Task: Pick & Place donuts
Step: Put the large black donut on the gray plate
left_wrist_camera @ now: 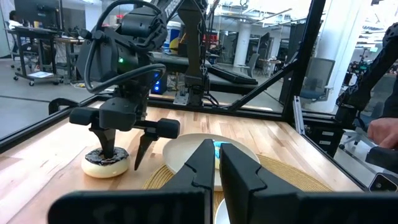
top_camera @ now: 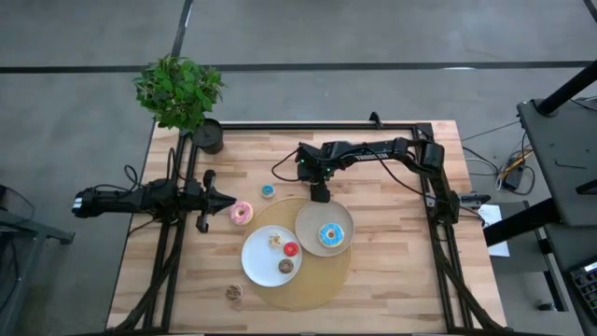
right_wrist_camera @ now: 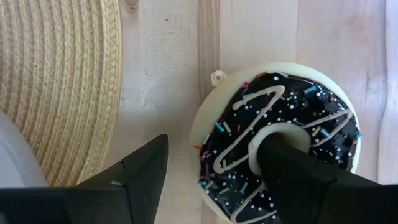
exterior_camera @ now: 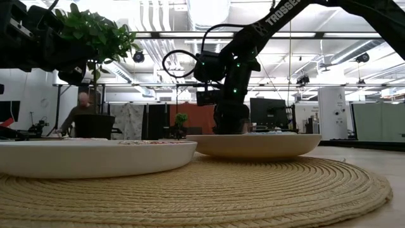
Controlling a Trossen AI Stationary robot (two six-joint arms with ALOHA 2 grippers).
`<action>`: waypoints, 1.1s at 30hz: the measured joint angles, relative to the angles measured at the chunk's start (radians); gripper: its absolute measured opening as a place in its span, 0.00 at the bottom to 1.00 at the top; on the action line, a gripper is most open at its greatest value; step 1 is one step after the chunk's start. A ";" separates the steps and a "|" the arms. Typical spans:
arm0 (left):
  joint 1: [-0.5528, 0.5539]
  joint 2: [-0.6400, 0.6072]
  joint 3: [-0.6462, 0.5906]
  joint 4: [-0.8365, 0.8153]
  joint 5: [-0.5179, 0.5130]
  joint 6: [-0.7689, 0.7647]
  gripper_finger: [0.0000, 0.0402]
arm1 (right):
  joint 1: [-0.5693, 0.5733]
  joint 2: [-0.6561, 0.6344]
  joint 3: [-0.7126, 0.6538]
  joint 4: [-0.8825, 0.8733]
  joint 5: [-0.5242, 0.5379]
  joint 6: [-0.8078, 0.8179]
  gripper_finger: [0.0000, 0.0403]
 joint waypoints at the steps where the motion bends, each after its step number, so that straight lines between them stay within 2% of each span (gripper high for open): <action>1: 0.000 0.000 0.000 0.000 0.000 0.000 0.00 | 0.000 0.000 0.000 0.000 0.000 0.001 0.59; 7: 0.000 0.000 0.000 0.000 0.000 0.000 0.00 | 0.000 0.000 0.000 0.002 0.001 0.002 0.58; 23: 0.000 0.000 0.000 0.000 0.000 0.000 0.00 | -0.002 0.000 -0.001 0.002 0.005 0.003 0.42; 33: 0.000 0.000 0.000 0.000 0.000 0.000 0.00 | -0.002 -0.007 -0.002 -0.002 0.005 0.003 0.37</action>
